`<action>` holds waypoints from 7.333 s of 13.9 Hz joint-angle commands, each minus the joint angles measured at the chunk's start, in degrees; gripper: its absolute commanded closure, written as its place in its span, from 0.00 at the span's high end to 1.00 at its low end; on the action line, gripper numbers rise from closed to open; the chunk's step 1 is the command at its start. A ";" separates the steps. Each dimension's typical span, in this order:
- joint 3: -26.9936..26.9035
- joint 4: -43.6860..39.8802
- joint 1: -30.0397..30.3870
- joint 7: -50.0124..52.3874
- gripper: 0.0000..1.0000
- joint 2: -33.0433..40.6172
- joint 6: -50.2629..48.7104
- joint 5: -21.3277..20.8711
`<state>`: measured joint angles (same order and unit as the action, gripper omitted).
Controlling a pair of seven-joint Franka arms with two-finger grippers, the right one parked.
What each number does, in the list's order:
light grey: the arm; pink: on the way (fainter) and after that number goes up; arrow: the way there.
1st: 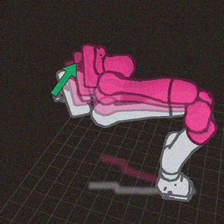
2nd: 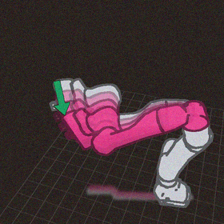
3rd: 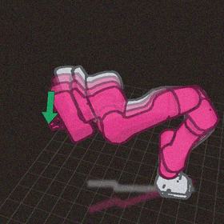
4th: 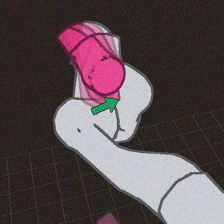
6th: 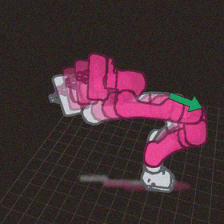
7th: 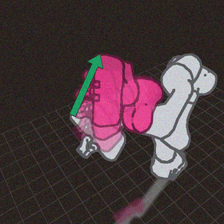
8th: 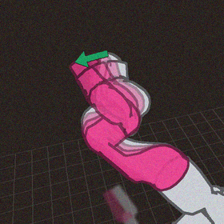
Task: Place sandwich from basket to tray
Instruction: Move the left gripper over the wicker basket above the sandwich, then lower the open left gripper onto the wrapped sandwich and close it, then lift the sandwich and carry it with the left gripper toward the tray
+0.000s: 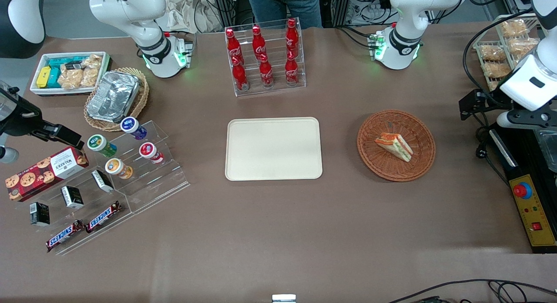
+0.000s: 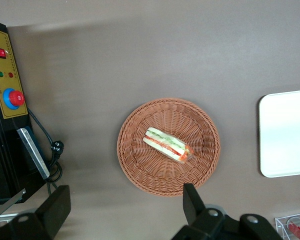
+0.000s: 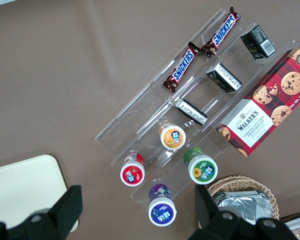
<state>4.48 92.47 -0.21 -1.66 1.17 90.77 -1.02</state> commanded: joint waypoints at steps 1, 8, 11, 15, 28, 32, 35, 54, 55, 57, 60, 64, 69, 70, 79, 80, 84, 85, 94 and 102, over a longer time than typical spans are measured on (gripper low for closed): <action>0.00 -0.37 0.38 -0.36 1.00 0.50 -1.21 0.40; -0.17 6.11 0.38 0.43 1.00 3.82 -2.27 2.49; -0.53 13.14 0.47 0.16 1.00 7.69 -0.09 4.53; -0.53 31.67 0.91 0.60 1.00 16.83 14.48 4.71; -0.09 45.77 -1.19 38.54 1.00 13.52 30.85 5.07; -0.09 45.08 -4.27 51.38 1.00 8.07 34.90 0.93; 0.00 44.46 -5.15 57.02 1.00 4.03 38.42 0.93; -0.09 43.75 -8.41 67.49 1.00 -8.20 48.36 0.93; -0.09 43.76 -8.41 67.40 0.99 -8.46 48.44 0.84; -0.09 43.93 -8.41 66.53 0.90 -8.55 48.36 0.23; -0.09 44.64 -9.02 67.31 0.63 -8.64 47.65 -4.87; -0.09 43.67 -9.11 67.22 0.00 -7.94 45.03 -5.40; -0.09 33.58 -8.50 64.68 0.00 -7.41 31.24 -4.96; -0.09 32.17 -8.41 63.63 0.00 -7.32 30.17 -4.44; -0.17 9.25 -8.41 48.18 0.00 -7.50 4.72 1.98; -0.09 7.21 -8.41 45.37 0.00 -7.41 1.46 2.33; 2.62 5.79 -9.11 42.62 0.00 -6.71 -0.42 2.60; 3.33 5.44 -8.85 41.74 0.00 -6.62 -0.60 2.60; 11.06 4.99 -9.20 36.89 0.00 -7.84 -0.69 2.60; 12.39 6.05 -15.87 35.85 0.00 -12.76 4.57 1.10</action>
<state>16.91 99.33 -14.54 35.20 -8.87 93.60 0.46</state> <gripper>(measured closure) 0.846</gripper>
